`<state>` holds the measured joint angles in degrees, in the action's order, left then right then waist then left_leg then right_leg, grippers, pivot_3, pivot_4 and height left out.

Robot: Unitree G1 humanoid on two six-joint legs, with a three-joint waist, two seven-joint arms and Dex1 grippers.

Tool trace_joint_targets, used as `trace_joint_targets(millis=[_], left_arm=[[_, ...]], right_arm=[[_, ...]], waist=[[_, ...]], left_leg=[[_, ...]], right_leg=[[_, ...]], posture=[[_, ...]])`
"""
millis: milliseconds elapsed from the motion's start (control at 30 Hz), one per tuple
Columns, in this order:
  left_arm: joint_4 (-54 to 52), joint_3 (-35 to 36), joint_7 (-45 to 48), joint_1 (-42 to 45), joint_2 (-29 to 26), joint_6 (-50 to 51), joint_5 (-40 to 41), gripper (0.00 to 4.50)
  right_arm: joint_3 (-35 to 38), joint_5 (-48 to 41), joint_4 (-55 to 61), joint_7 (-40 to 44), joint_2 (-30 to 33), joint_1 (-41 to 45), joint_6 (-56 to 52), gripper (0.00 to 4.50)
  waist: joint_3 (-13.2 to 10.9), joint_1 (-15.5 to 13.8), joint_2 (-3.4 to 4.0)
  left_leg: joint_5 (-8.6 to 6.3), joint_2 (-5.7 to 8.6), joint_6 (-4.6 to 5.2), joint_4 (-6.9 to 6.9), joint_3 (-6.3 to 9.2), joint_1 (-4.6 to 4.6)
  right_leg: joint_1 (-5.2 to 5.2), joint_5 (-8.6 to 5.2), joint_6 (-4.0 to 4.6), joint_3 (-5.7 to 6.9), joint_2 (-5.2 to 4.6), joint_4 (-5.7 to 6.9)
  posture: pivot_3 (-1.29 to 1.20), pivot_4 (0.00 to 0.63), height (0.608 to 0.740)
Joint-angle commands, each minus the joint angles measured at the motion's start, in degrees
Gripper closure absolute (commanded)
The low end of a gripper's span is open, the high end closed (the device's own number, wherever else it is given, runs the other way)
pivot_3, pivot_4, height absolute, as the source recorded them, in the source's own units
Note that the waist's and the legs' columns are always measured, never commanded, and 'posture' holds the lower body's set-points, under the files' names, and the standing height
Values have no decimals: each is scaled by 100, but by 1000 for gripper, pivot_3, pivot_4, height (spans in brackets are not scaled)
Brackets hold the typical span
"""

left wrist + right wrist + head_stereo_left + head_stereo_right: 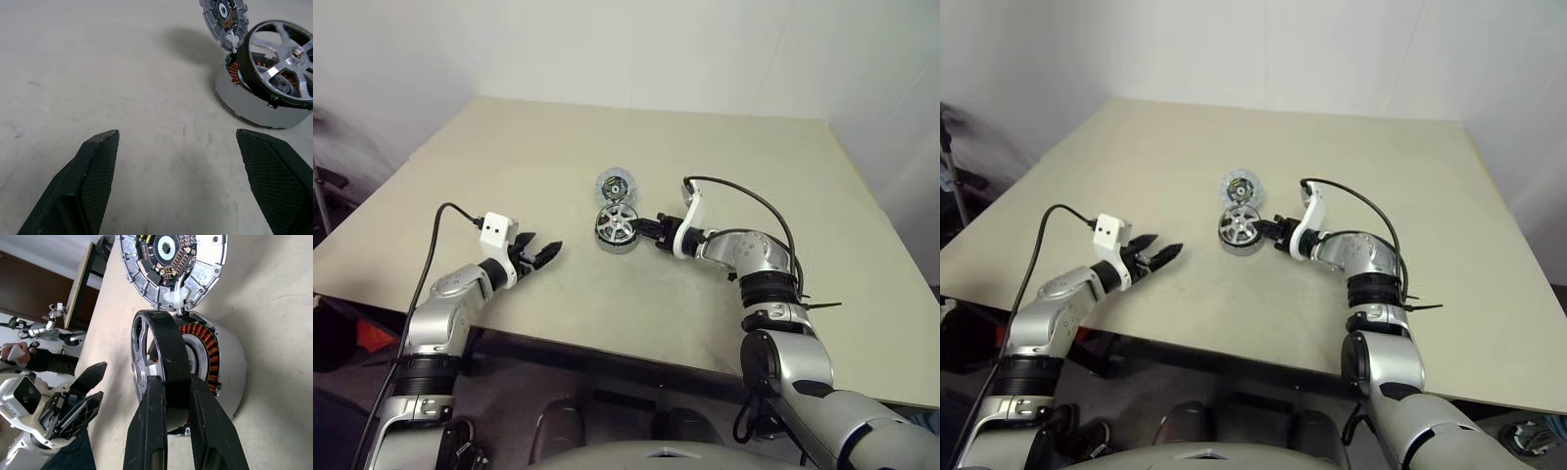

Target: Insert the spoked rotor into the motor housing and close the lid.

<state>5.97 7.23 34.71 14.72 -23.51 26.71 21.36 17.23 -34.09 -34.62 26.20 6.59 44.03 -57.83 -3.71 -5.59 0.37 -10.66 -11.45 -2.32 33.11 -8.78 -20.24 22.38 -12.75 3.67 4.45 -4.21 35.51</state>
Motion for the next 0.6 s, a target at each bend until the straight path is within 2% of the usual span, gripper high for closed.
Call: trace_joint_targets(millis=[33, 600], left_arm=[[-228, 125, 5, 17, -81, -67, 43, 458], [-183, 122, 5, 50, -77, -72, 39, 458]], right_arm=[[11, -16, 54, 21, 15, 44, 99, 4217], [-143, 42, 292, 199, 43, -6, 350, 4217]], waist=[[0, -1, 0], [0, -1, 0]], left_leg=[[0, 0, 0, 0, 0, 0], [0, 0, 0, 0, 0, 3]], right_leg=[[0, 0, 0, 0, 0, 0], [-3, 0, 0, 0, 0, 1]], posture=[[0, 0, 740], [0, 0, 740]])
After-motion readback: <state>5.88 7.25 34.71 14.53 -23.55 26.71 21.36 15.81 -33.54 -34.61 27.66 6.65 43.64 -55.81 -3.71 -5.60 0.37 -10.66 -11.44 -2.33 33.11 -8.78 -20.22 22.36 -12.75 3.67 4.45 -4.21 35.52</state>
